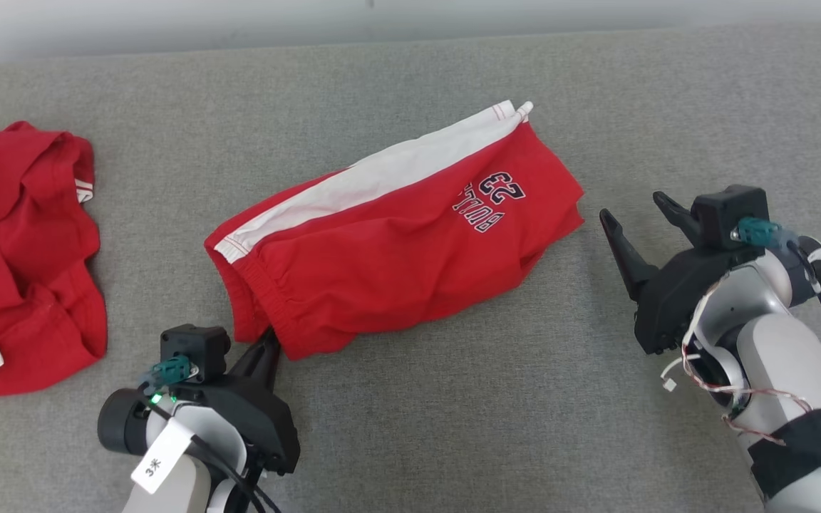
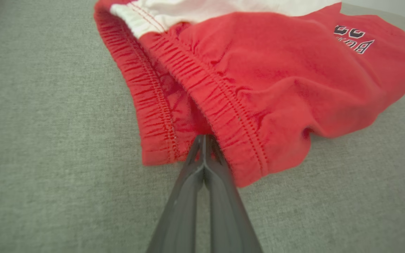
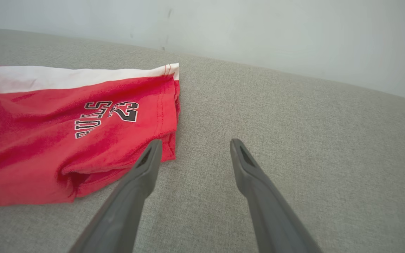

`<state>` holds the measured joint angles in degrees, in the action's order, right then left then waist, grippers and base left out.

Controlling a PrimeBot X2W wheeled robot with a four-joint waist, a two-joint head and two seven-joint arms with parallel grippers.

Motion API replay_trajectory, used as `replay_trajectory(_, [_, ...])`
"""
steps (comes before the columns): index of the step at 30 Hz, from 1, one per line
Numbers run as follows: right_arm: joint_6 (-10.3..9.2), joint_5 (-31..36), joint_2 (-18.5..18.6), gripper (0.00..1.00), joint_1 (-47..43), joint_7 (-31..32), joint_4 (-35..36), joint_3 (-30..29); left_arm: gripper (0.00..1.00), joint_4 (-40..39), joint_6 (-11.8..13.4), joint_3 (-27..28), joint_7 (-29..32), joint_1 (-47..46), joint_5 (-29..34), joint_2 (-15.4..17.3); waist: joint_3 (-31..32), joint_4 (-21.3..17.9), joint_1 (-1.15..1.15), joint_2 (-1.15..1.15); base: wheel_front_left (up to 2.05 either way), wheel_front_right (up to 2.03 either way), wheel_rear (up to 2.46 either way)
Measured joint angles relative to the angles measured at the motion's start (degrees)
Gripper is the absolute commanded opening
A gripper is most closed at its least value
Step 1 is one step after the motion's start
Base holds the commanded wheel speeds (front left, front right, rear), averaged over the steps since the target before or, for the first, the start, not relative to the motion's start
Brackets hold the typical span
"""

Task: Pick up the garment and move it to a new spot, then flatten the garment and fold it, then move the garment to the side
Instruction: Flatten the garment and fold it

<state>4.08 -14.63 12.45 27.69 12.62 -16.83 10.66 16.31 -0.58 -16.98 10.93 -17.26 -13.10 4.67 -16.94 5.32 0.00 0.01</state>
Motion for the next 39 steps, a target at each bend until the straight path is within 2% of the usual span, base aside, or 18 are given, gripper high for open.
replay_trajectory(8, [1.04,-2.5,-0.8,1.0,4.6,5.1,-6.3,0.9,0.0,0.4,-0.5,-1.1,-0.6,-1.8,-0.1,-0.9,-1.3,1.9,0.0,0.0,0.0,0.0,0.0])
replay_trajectory(24, [1.8,-5.1,-3.4,1.0,9.6,8.1,-13.8,1.7,0.0,1.6,-1.0,-2.2,-1.7,-2.1,-1.7,-1.3,-2.7,3.6,0.0,-0.01,0.0,0.0,0.0])
replay_trajectory(25, [1.8,-5.3,-3.5,0.67,9.7,8.1,-14.2,1.7,0.0,1.7,-1.0,-2.4,-1.7,-2.1,-1.8,-1.3,-2.7,3.7,-0.01,-0.01,0.0,0.0,0.0])
replay_trajectory(26, [1.81,-5.4,-3.5,0.31,9.7,8.1,-14.3,1.7,0.0,1.7,-1.0,-2.6,-1.7,-2.2,-1.8,-1.3,-2.8,3.8,-0.01,-0.01,0.0,0.0,0.0])
replay_trajectory(27, [1.82,-5.4,-3.5,0.07,9.9,8.1,-14.7,1.7,0.0,1.8,-1.0,-2.7,-1.9,-2.4,-1.8,-1.4,-2.9,3.9,-0.01,-0.01,0.0,0.0,0.0])
replay_trajectory(28, [1.96,-5.4,-3.5,0.0,10.1,8.1,-15.1,1.7,0.0,1.8,-1.0,-2.7,-1.9,-2.6,-1.8,-1.5,-3.0,3.9,0.0,-0.01,0.0,0.0,0.0])
replay_trajectory(31, [2.03,-5.4,-3.5,0.0,10.7,8.1,-15.7,2.0,0.0,2.1,-1.0,-2.9,-1.9,-3.1,-2.0,-1.5,-3.1,4.1,0.0,-0.01,0.0,0.0,0.0])
replay_trajectory(32, [2.07,-5.4,-3.5,0.0,10.7,8.1,-16.0,2.0,0.08,2.2,-1.0,-3.0,-1.9,-3.1,-2.1,-1.5,-3.1,4.1,-0.01,-0.01,0.0,0.0,0.0])
replay_trajectory(33, [2.08,-5.4,-3.5,0.0,10.9,8.0,-16.2,2.1,0.4,2.2,-1.0,-3.0,-2.0,-3.1,-2.1,-1.5,-3.1,4.1,0.0,-0.01,0.0,0.0,0.0])
replay_trajectory(34, [2.22,-5.4,-3.5,0.0,11.0,8.0,-16.4,2.1,0.47,2.3,-1.1,-3.0,-2.0,-3.1,-2.1,-1.5,-3.1,4.2,0.0,-0.01,0.0,0.0,0.0])
replay_trajectory(35, [2.23,-5.4,-3.5,0.0,11.2,8.0,-16.5,2.2,0.59,2.3,-1.3,-3.0,-2.2,-3.1,-2.1,-1.5,-3.2,4.2,-0.01,-0.01,0.0,0.0,0.0])
replay_trajectory(36, [2.23,-5.4,-3.5,0.0,11.4,7.8,-16.8,2.3,0.9,2.3,-1.4,-3.0,-2.4,-3.2,-2.1,-1.5,-3.2,4.2,-0.01,-0.01,0.0,0.0,0.0])
replay_trajectory(37, [2.24,-5.4,-3.5,0.0,11.5,7.7,-16.9,2.3,1.0,2.3,-1.4,-2.9,-2.4,-3.2,-2.1,-1.5,-3.2,4.1,0.0,-0.01,0.0,0.0,0.0])
replay_trajectory(39, [2.47,-5.5,-3.5,0.0,11.7,7.4,-17.3,2.4,1.0,2.2,-1.4,-2.7,-2.5,-3.2,-2.6,-1.6,-3.2,4.1,0.0,-0.01,0.0,0.0,0.0])
